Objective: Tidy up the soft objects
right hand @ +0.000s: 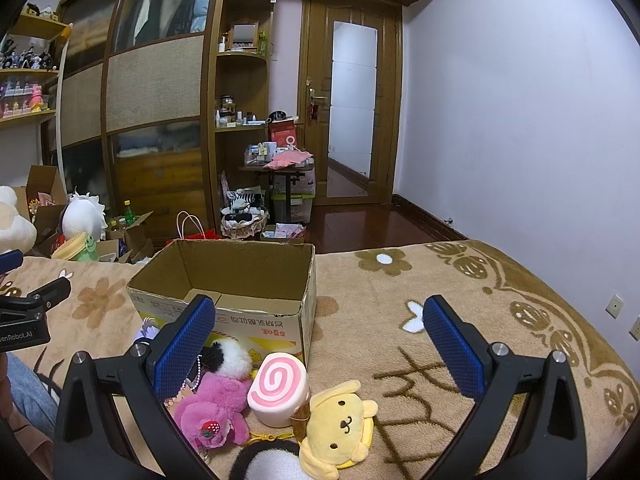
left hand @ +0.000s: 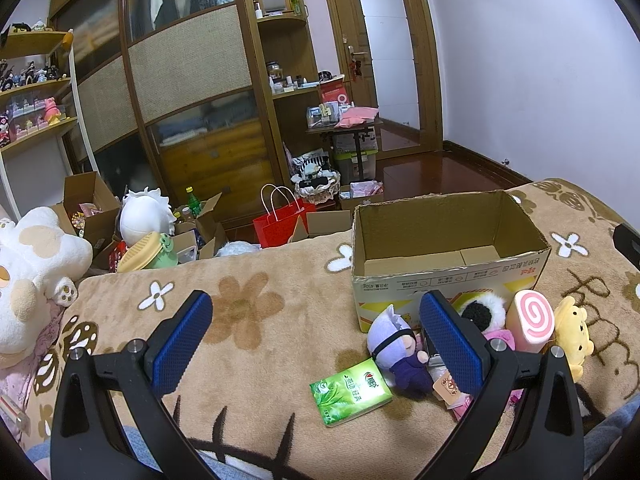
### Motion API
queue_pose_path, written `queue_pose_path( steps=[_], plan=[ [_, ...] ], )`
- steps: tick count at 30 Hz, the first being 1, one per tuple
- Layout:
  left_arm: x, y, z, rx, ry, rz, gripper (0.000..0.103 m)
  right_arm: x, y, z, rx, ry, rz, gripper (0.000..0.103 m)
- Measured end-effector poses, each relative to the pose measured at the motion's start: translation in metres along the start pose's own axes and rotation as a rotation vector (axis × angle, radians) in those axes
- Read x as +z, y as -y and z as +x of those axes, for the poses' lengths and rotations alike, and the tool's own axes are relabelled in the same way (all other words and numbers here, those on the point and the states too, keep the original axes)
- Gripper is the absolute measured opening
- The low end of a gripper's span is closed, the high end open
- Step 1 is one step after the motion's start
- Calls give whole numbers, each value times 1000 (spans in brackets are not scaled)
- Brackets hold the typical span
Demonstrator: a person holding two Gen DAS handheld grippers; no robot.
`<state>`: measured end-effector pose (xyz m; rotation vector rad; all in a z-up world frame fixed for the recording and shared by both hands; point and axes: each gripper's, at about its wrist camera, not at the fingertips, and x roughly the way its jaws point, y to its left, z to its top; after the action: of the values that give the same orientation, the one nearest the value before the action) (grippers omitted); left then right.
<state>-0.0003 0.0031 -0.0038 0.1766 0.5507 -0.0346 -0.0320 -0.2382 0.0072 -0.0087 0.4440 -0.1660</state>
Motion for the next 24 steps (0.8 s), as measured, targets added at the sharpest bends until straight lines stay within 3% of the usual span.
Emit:
queue_pose_path(
  steps=[11,24],
  plan=[
    [-1,-1,1,5,-5,-6,103,-1,-1,0,-5,-1,2,103],
    [6,-21,23,-18,-117,-86,102,1,11,18,22,-66,48,103]
  ],
)
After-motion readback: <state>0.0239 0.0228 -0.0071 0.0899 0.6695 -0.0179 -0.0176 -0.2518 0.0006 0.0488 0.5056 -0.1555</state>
